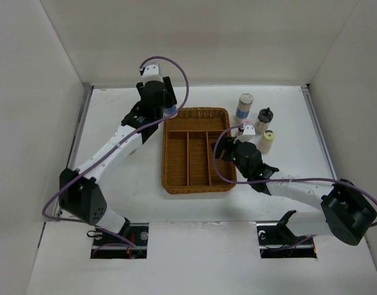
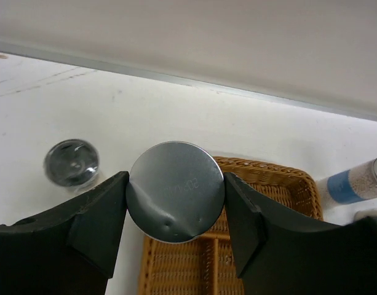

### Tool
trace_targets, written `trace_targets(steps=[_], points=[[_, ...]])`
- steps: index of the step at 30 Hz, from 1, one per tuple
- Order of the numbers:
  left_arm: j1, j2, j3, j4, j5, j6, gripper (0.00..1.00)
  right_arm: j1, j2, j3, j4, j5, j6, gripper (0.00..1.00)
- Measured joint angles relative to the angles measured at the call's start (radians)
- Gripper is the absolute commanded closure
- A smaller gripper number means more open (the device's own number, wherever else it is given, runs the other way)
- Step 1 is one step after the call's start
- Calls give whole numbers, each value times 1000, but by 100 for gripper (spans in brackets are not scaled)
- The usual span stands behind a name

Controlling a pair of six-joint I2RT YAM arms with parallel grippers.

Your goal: Organize the condiment bottles

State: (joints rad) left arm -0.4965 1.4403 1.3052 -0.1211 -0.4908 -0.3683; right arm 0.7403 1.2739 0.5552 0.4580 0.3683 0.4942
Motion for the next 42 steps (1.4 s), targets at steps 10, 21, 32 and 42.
trace_targets(steps=[10,21,32,42], points=[[-16,296,116,12,82,13,67,0,0,-1,0,-7,0,26],[-23,352,105,70,84,21,59,0,0,-1,0,-11,0,21],[-35,387,57,132,73,37,38,-13,0,-1,0,-13,0,18],[-41,351,1,184,58,40,23,-13,0,-1,0,-14,0,16]])
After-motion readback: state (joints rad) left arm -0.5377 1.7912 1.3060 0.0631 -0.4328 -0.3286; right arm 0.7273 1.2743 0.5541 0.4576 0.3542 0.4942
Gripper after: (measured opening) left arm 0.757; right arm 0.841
